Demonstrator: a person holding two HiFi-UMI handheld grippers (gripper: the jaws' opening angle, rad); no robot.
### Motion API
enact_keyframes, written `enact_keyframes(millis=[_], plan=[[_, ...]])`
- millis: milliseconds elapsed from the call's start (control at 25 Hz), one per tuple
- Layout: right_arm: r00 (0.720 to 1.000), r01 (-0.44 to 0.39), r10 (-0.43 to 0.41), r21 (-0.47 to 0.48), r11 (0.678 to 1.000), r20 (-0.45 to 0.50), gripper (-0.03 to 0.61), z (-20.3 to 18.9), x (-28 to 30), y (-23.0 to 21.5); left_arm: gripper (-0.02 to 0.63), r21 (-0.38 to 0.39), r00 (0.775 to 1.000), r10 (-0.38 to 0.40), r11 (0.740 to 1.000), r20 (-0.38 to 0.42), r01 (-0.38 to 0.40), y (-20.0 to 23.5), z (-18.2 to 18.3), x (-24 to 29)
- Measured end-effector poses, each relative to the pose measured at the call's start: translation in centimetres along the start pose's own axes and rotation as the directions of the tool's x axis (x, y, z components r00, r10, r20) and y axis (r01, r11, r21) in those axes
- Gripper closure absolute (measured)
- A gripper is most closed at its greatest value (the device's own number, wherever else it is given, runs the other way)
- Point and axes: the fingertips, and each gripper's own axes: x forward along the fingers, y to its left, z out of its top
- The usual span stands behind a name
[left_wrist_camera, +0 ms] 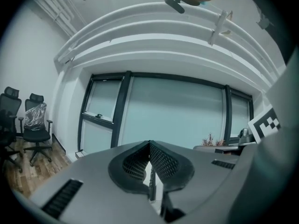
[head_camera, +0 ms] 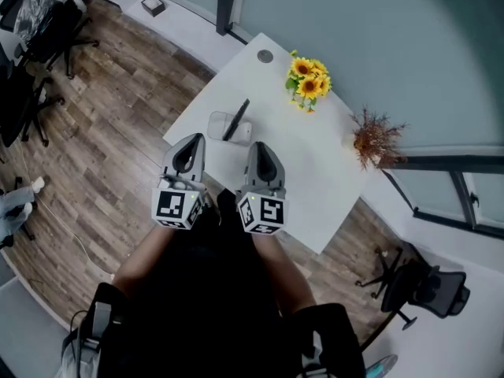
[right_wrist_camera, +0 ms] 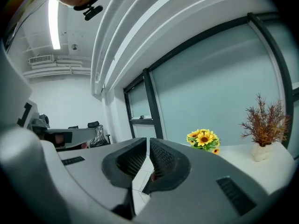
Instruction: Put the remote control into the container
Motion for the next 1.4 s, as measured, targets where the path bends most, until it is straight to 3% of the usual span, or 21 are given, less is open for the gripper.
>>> enact_keyframes(millis=[560,1160,1400], plan=[[1.0,0.017,-0.017,0.014,1.0,0.015,0.558,1.6,-5.5,1.7,0.604,-0.004,0.999,-0.037,0.999,0.026,0.037,-1.3,1.7,-4.7],[0.998,-0.048,0.049,-0.008,0.999,0.027,0.563,3.2,-11.4,-0.3,0.605,0.026,1.0,0.012,1.0,0.009,-0.012,-6.5,0.8,-7.4],[0.994,-0.098,0.098,-0.014,0.995,0.057,0.563,3.0,-13.2,-1.1,0.604,0.054,0.999,0.022,0.998,0.046,-0.024,-9.0,0.8,-7.7]])
